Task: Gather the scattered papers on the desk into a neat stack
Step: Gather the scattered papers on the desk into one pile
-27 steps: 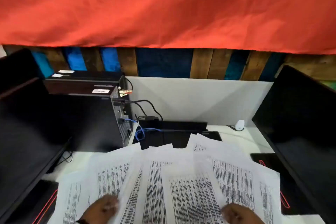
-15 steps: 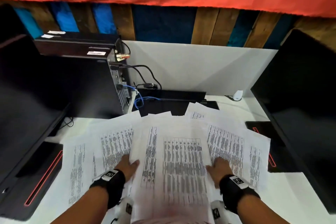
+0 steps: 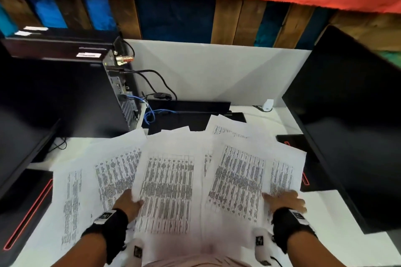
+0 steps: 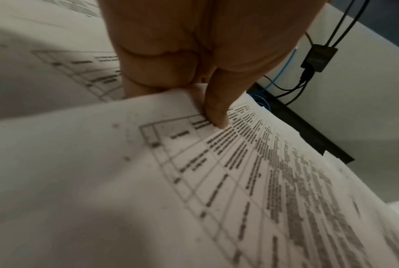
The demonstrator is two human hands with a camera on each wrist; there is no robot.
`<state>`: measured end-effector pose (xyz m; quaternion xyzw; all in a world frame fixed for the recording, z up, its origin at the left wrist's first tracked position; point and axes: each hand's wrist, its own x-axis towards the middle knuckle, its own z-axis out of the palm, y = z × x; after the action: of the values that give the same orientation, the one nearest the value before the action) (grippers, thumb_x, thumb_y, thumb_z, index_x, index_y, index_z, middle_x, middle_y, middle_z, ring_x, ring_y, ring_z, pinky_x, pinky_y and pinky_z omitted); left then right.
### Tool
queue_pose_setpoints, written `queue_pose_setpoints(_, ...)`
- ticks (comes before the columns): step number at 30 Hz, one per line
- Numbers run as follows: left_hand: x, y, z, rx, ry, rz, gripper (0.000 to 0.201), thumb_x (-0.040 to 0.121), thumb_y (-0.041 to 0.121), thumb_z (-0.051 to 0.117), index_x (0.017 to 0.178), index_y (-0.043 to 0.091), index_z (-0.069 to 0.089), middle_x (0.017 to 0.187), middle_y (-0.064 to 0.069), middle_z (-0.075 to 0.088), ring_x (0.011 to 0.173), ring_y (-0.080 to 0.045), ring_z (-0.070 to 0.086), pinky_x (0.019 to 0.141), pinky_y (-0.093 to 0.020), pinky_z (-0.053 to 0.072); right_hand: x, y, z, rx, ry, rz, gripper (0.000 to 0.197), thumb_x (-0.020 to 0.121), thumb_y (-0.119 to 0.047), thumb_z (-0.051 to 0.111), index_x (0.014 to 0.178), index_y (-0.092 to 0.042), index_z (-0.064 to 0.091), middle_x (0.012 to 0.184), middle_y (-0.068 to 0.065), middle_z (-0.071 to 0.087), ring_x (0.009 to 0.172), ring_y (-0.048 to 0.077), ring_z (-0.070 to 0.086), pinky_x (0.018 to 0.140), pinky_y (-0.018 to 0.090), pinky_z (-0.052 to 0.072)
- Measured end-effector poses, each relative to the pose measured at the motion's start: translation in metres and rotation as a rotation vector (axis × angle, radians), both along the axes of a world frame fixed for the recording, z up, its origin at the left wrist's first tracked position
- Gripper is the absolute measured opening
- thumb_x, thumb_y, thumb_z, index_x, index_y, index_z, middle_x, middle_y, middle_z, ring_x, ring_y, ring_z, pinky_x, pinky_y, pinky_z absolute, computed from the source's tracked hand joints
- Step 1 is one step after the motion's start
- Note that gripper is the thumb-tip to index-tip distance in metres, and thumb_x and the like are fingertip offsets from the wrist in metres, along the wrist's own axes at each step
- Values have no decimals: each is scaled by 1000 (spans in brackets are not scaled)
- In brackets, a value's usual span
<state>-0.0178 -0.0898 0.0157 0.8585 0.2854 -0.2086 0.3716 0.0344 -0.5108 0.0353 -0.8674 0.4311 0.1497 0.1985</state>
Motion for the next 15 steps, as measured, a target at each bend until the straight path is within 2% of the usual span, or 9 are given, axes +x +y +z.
queue_pose_setpoints(2, -4, 4, -3, -38, -2, 1, 36, 91, 19, 57, 121, 3, 45, 112, -16, 61, 97, -29, 57, 81, -31, 42, -1, -8, -5, 83, -46, -38, 95, 63, -54, 78, 133, -3, 39, 134, 23, 43, 124, 41, 44, 103, 46, 40)
queue_pose_setpoints(5, -6, 2, -5, -88, 0, -19, 38, 92, 20, 55, 125, 5, 42, 120, -17, 59, 104, -30, 56, 86, -32, 43, 4, 1, -15, 330, -215, -22, 91, 63, -48, 81, 134, -3, 45, 134, 20, 52, 118, 38, 54, 94, 41, 47)
queue_pose_setpoints(7, -6, 0, -3, -96, 9, -40, 40, 93, 23, 53, 127, 5, 40, 121, -16, 58, 103, -28, 55, 84, -31, 42, 6, 9, -20, 474, -262, 64, 75, 63, -44, 81, 123, -6, 58, 118, 14, 66, 97, 29, 66, 80, 32, 51)
queue_pose_setpoints(9, -6, -4, 2, -123, 14, -77, 43, 95, 25, 51, 131, 6, 37, 127, -15, 56, 106, -27, 54, 86, -30, 41, 5, 20, -20, 568, -247, 180, 46, 77, -29, 75, 115, -6, 62, 102, 10, 71, 77, 21, 64, 72, 28, 48)
queue_pose_setpoints(10, -7, -9, 7, -150, 20, -95, 45, 96, 26, 49, 133, 6, 36, 131, -14, 53, 111, -28, 53, 88, -29, 39, 4, 27, -17, 609, -237, 219, 38, 84, -24, 69, 117, -5, 61, 100, 9, 69, 76, 20, 62, 74, 30, 49)
queue_pose_setpoints(12, -6, -17, 15, -209, 31, -125, 48, 98, 26, 44, 139, 5, 31, 139, -13, 47, 126, -28, 46, 94, -28, 35, 4, 40, -12, 637, -218, 279, 37, 94, -18, 56, 129, -6, 54, 114, 11, 65, 94, 22, 60, 91, 37, 49)
queue_pose_setpoints(13, -4, -22, 17, -228, 40, -151, 49, 99, 26, 42, 141, 5, 29, 141, -12, 45, 129, -27, 44, 98, -28, 33, 3, 48, -8, 626, -198, 312, 38, 97, -17, 49, 134, -7, 49, 125, 11, 60, 104, 23, 57, 100, 38, 44)
queue_pose_setpoints(15, 0, -30, 19, -237, 63, -194, 52, 99, 31, 39, 144, 6, 25, 143, -11, 43, 129, -26, 44, 105, -31, 35, 3, 63, -7, 606, -161, 389, 43, 99, -14, 42, 141, -9, 41, 141, 11, 49, 121, 25, 50, 108, 35, 36)
